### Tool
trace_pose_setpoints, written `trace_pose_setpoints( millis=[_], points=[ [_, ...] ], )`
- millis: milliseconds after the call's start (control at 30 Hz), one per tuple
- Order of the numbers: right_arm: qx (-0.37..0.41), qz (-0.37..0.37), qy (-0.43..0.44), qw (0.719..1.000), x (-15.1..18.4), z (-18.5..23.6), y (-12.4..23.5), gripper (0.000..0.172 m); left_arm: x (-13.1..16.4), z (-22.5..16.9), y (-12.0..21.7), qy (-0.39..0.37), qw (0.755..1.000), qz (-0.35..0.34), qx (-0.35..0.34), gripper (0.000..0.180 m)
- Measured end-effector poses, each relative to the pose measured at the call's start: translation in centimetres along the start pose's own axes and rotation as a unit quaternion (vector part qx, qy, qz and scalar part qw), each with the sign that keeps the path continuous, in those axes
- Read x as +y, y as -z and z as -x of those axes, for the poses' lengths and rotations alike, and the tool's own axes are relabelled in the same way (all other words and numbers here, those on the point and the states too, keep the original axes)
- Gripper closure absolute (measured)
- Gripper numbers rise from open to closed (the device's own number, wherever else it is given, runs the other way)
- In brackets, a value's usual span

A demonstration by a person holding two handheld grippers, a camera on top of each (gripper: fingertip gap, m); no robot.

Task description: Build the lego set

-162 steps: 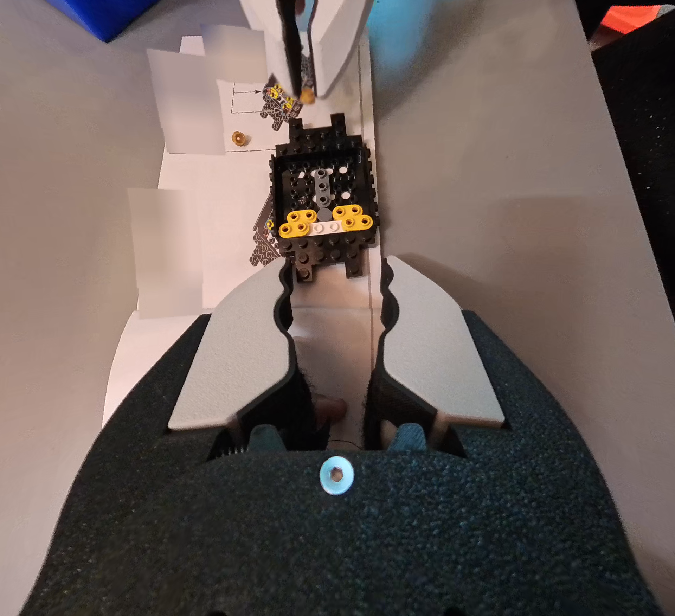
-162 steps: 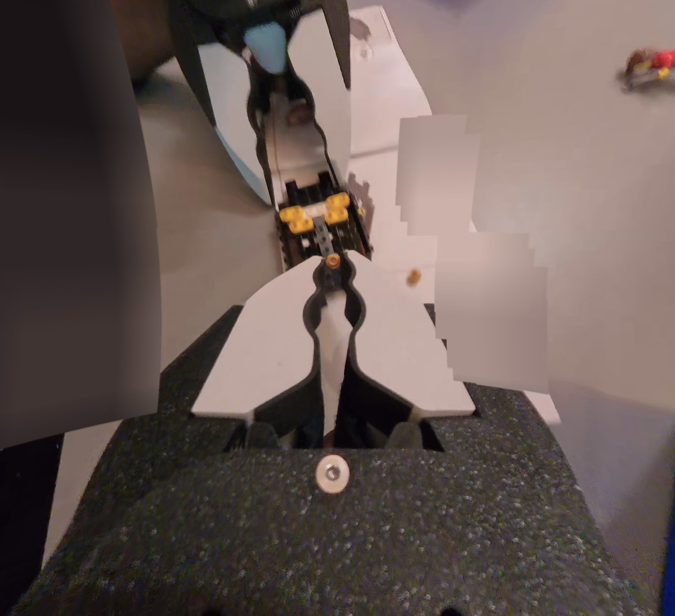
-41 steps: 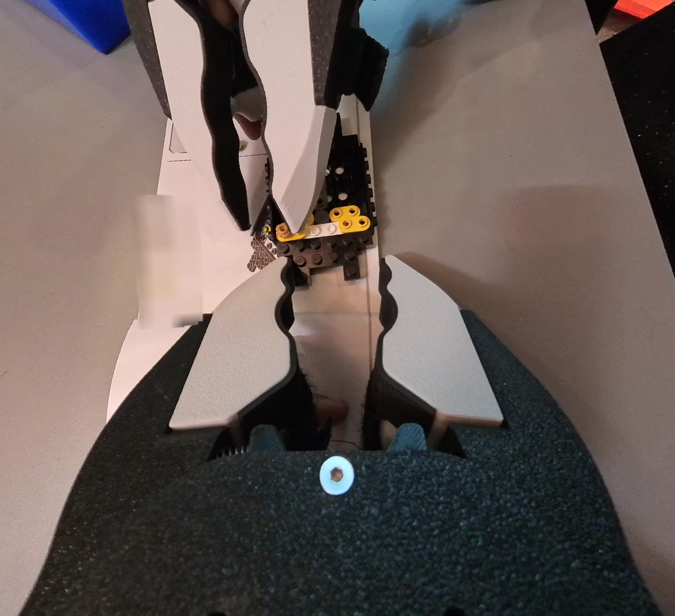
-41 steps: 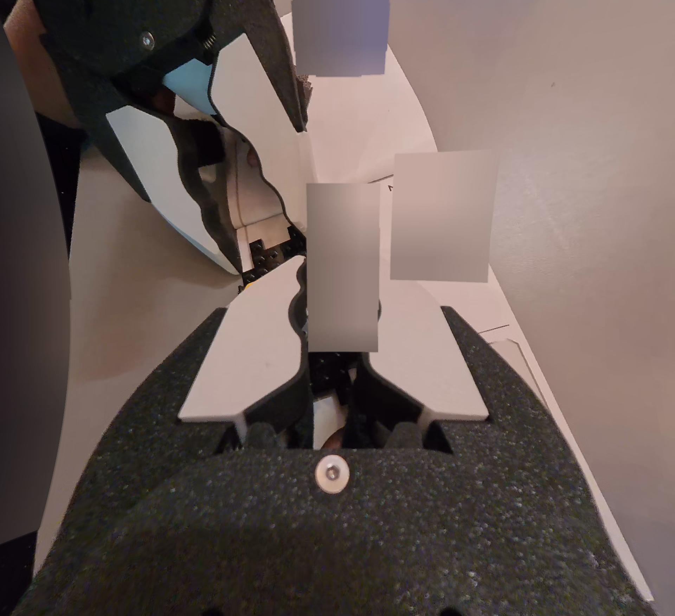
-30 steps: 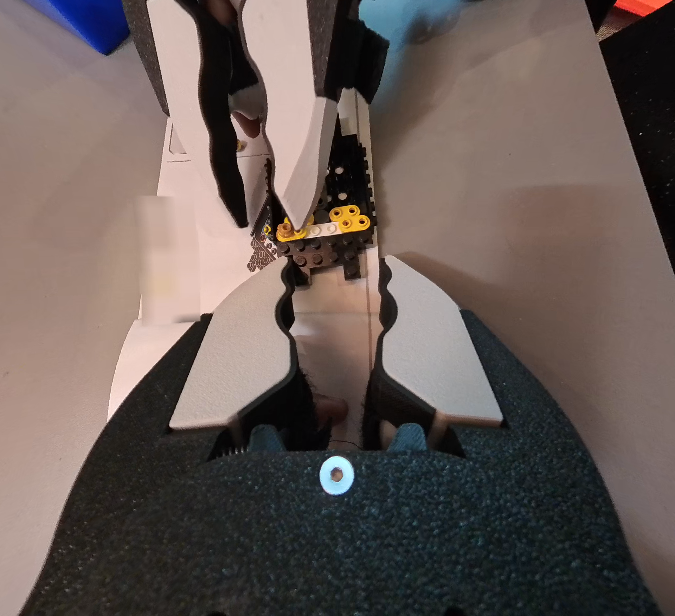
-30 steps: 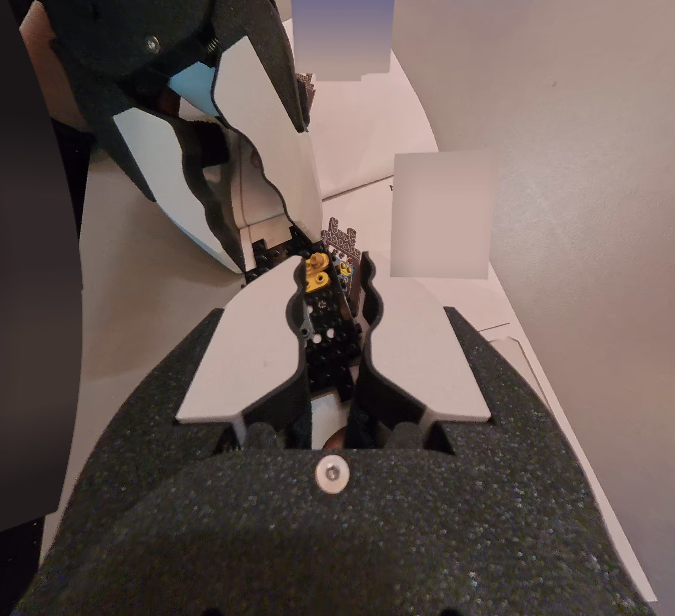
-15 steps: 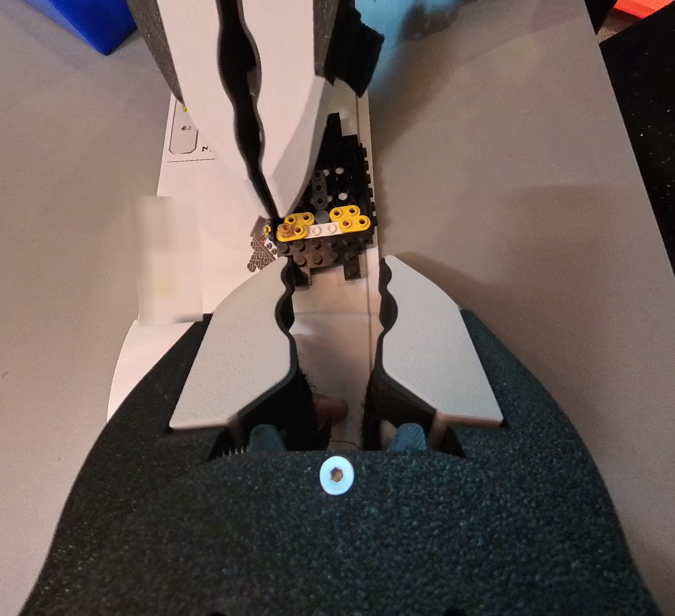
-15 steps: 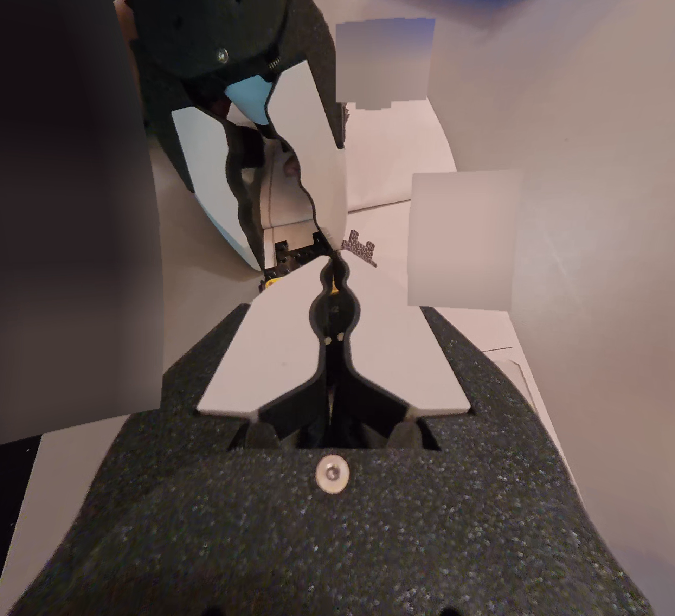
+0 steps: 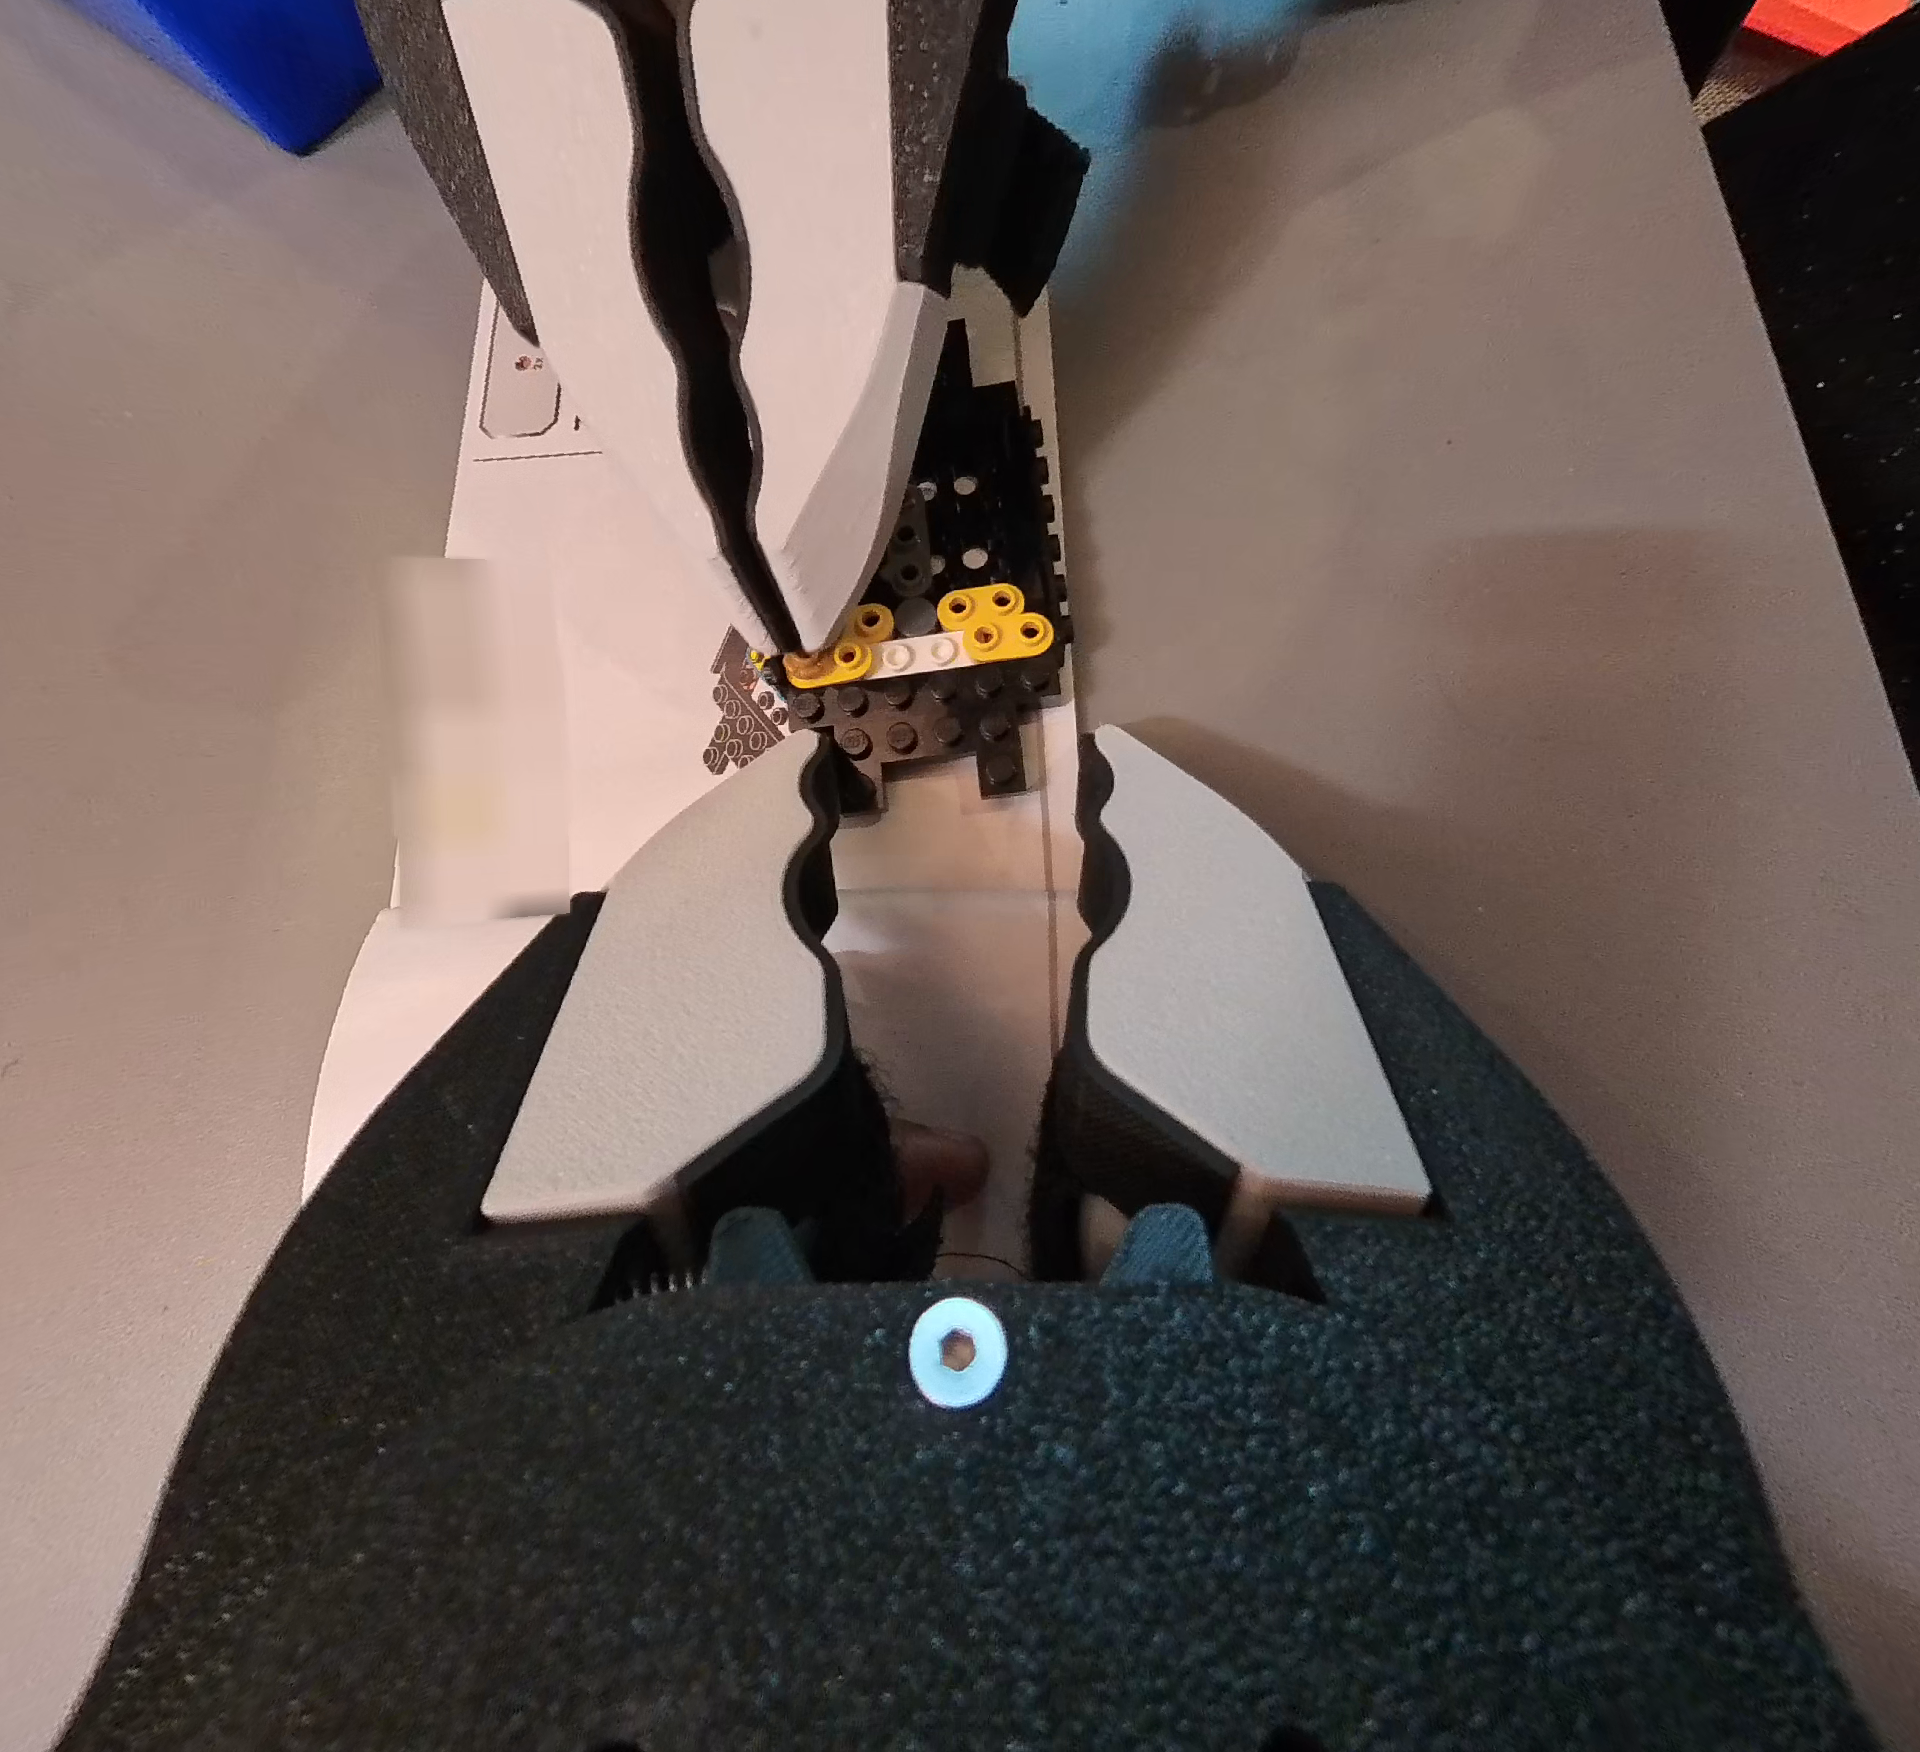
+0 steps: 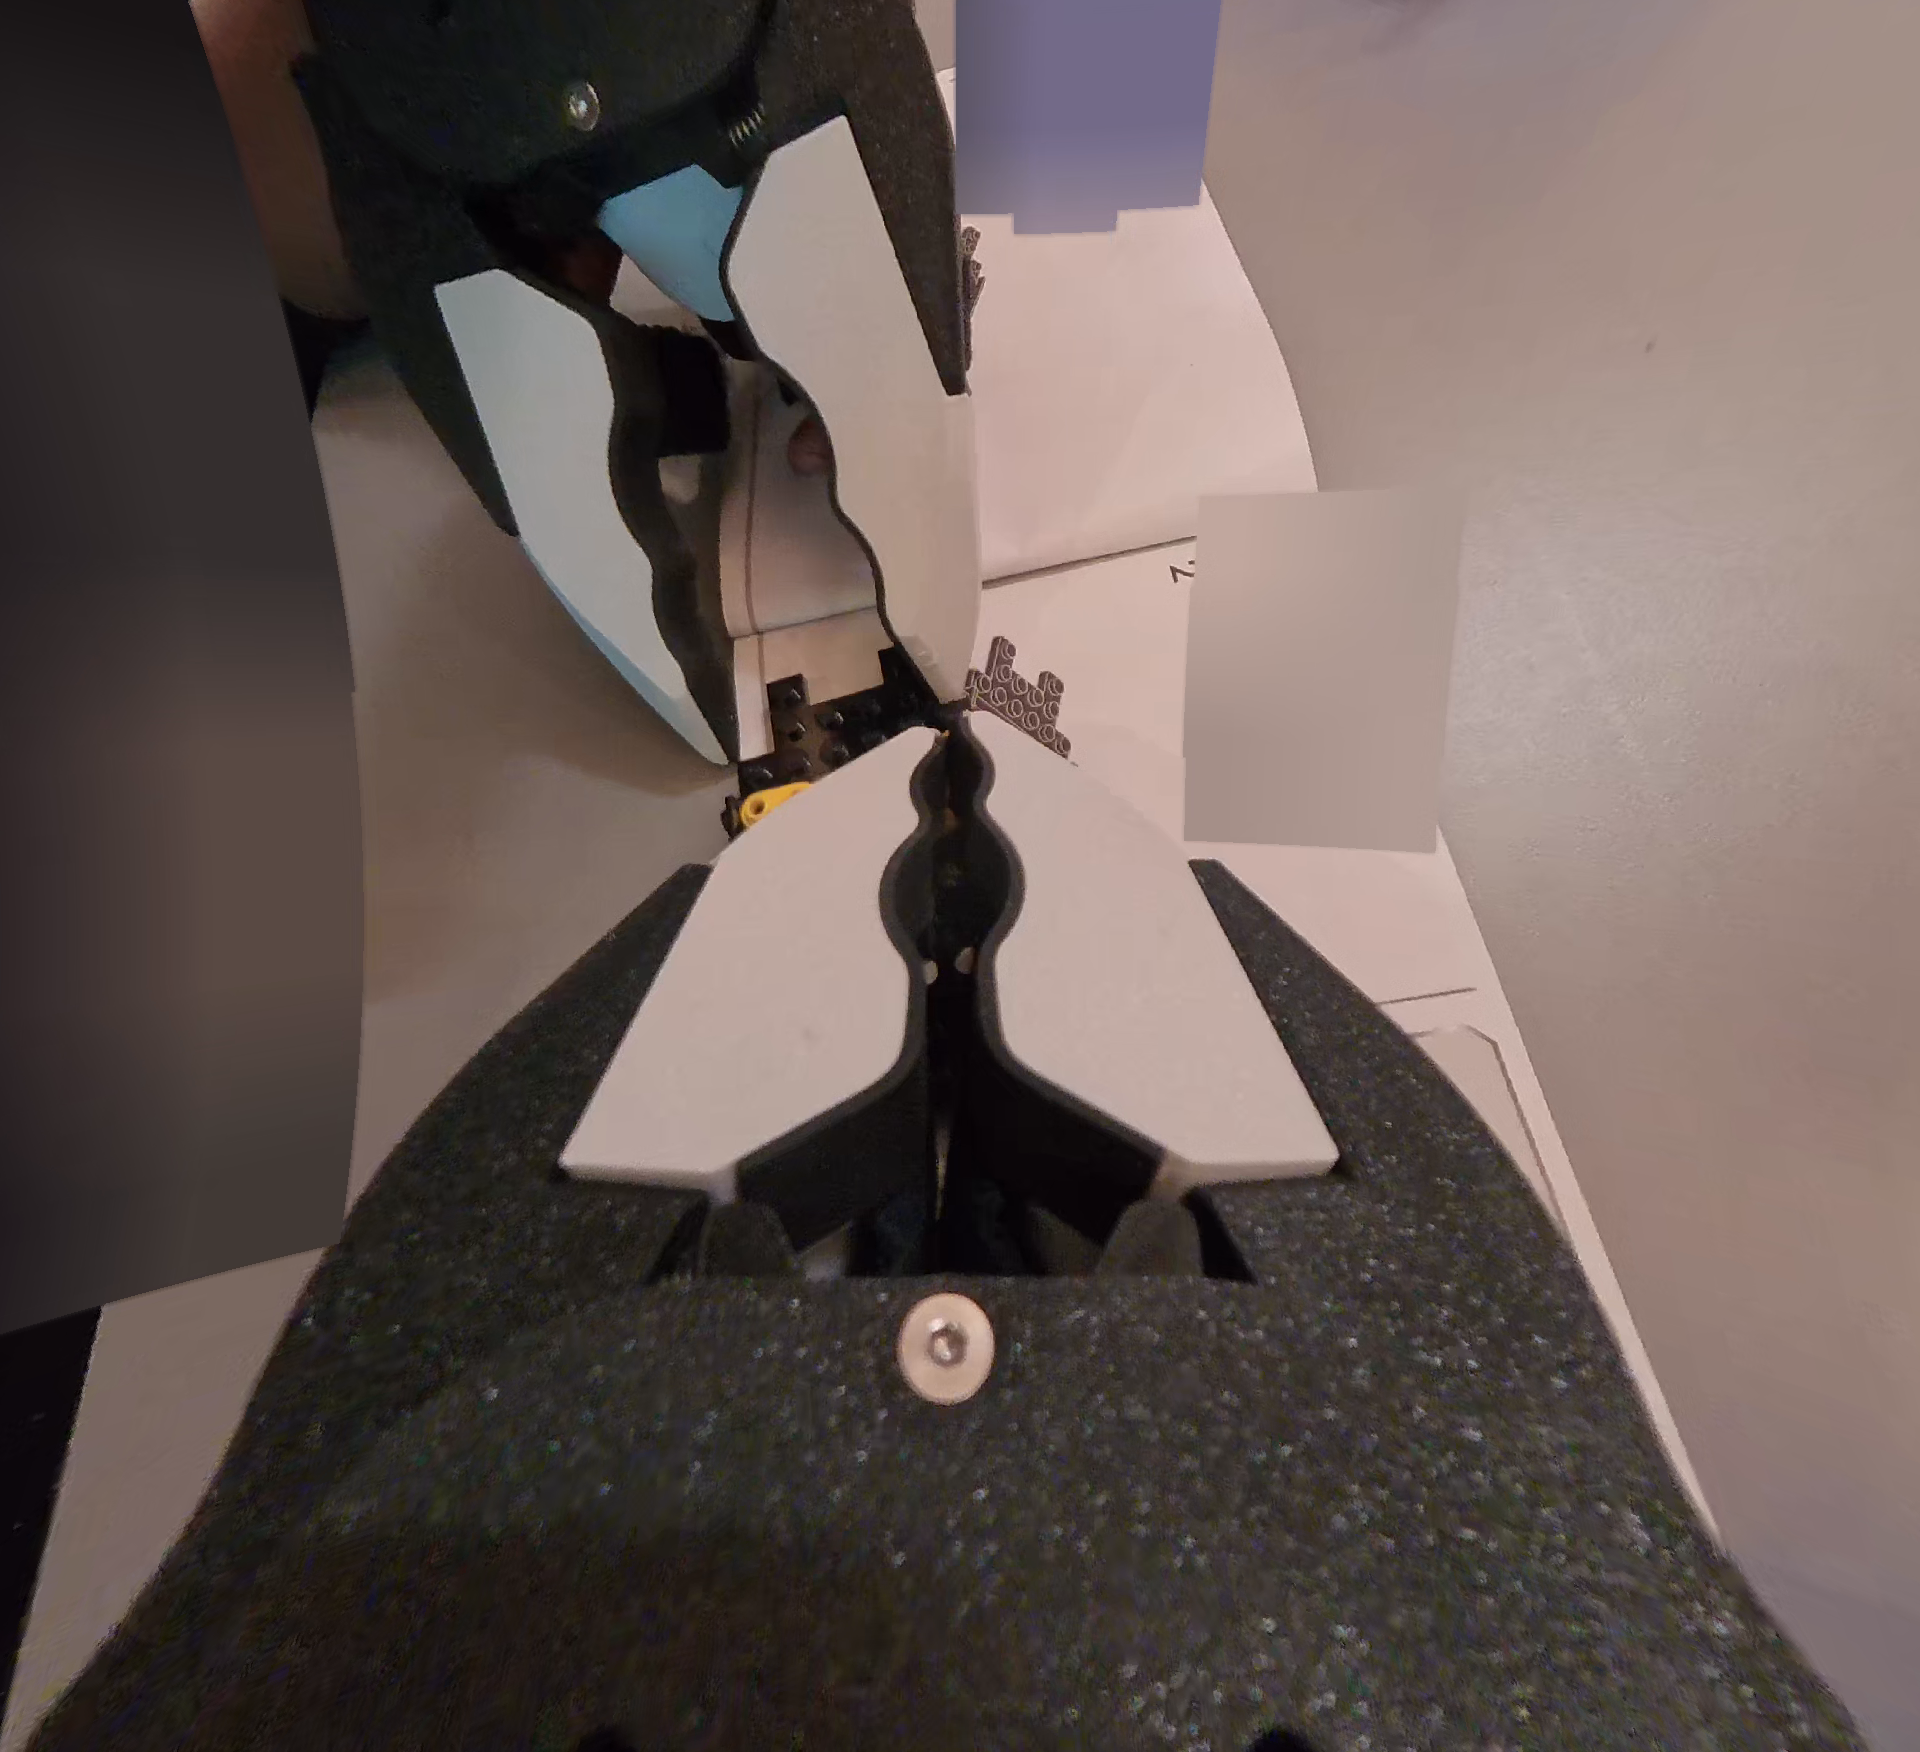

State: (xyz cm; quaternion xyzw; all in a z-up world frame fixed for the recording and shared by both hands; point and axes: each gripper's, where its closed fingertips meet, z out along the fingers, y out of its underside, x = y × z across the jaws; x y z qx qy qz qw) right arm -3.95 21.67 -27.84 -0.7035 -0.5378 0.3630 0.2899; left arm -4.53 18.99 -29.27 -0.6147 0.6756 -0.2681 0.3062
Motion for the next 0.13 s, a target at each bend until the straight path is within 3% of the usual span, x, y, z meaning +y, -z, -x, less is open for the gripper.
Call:
trace_pose_setpoints(
  millis=[33, 133],
  points=[
    [-0.002, 0.000, -0.006, 1.000, -0.05, 0.03, -0.05, 0.172, 0.00, 0.00, 0.00, 0.000, 1.000, 0.000, 0.000, 0.137],
    [-0.004, 0.013, -0.017, 1.000, -0.10, 0.15, -0.33, 0.172, -0.02, 0.01, -0.03, 0.001, 1.000, -0.001, 0.000, 0.137]
  ],
)
